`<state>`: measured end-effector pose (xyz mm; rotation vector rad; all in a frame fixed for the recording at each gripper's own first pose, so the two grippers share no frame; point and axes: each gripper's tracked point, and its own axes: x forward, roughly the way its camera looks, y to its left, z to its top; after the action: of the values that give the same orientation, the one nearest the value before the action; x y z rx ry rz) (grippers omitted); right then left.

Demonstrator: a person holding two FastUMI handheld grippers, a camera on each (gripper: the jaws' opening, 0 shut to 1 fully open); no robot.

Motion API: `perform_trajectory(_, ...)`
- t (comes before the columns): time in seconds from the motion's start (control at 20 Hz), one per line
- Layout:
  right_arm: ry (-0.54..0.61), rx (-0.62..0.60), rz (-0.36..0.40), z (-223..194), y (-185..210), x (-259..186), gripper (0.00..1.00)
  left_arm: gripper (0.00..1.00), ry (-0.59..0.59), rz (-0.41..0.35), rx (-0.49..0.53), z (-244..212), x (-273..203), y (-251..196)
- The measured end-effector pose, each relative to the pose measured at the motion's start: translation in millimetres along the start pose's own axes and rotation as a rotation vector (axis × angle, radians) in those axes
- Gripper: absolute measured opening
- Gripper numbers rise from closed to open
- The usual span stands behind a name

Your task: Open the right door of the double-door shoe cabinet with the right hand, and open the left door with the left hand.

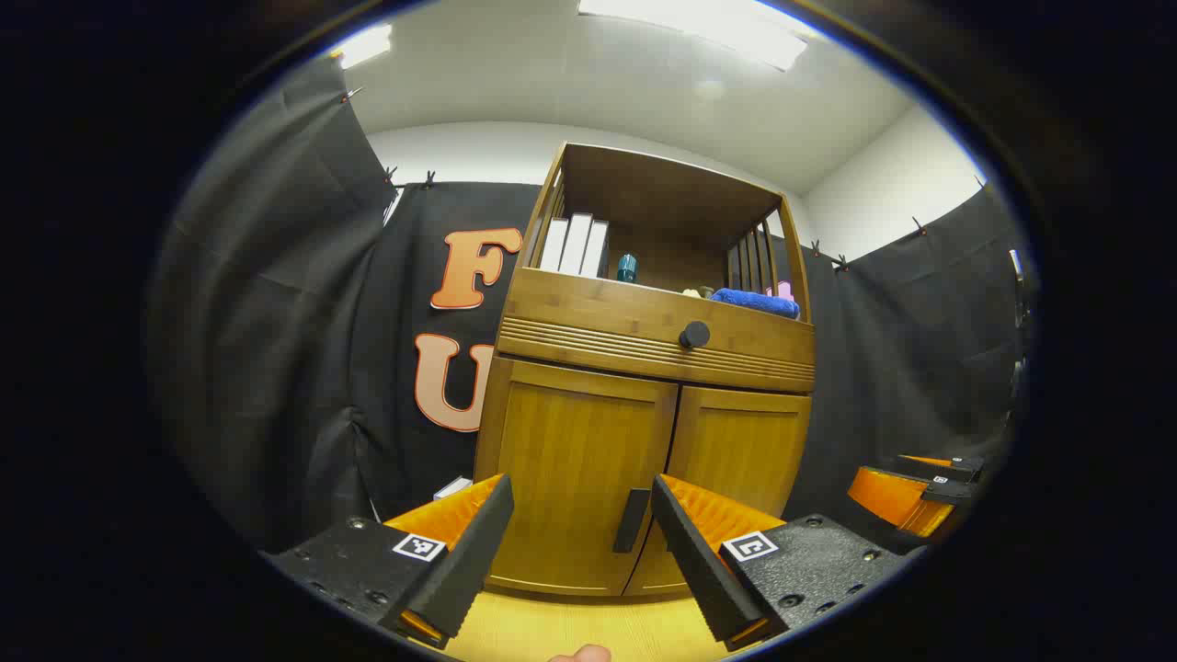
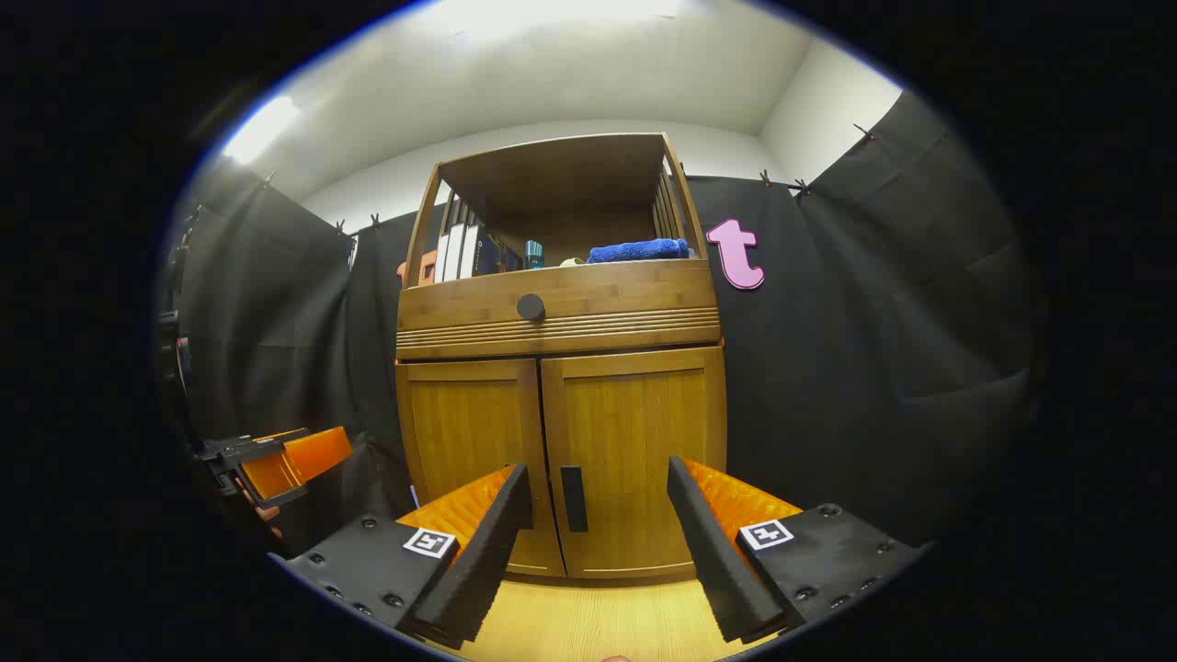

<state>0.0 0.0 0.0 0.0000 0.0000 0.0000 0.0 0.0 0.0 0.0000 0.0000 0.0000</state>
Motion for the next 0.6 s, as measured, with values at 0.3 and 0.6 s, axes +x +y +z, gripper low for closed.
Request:
perform_trajectory(0.3, -0.011, -0.002, -0.007, 4.4, -0.9, -1.4, 0.97, 0.95, 0.001, -0.002, 0.001, 1.4, -0.2, -0.3)
perform_trajectory(0.6, -0.015, -0.001, -0.014, 6.2, -2.7, -5.2, 0.97, 0.92, 0.01, 0.007, -0.004, 0.2, -0.1, 1.4)
